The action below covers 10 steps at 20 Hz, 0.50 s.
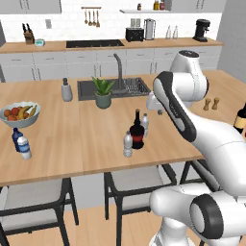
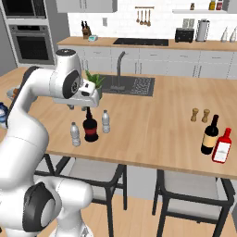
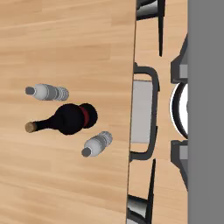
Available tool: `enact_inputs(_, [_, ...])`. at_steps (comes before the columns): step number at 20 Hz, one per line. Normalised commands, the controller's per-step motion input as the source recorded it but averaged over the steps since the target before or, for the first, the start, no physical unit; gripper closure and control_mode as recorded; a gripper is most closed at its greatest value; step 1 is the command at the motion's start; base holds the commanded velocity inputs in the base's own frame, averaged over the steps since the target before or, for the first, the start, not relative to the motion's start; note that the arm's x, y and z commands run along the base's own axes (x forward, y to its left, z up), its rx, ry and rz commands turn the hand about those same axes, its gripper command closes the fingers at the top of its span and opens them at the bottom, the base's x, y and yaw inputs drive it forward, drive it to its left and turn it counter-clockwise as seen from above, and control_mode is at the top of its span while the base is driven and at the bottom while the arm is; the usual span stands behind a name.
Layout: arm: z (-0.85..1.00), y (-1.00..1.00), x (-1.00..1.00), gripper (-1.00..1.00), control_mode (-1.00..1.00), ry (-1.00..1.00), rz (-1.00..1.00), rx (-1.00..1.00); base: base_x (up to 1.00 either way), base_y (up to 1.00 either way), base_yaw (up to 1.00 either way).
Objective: Move the plastic bottles in the middle to the plastics group, and the glass bottles in the middle to the glass group.
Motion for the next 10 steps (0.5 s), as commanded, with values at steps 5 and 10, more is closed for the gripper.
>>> enact_inputs(5, [-0.11, 0.14, -0.24, -1.00, -1.00, 0.02, 0.01, -0.01, 0.00, 0.00, 0.00])
enact_inputs(10, [-0.27, 0.36, -0.05, -1.00, -1.00, 0.18, 0.01, 0.00, 0.00, 0.00, 0.00])
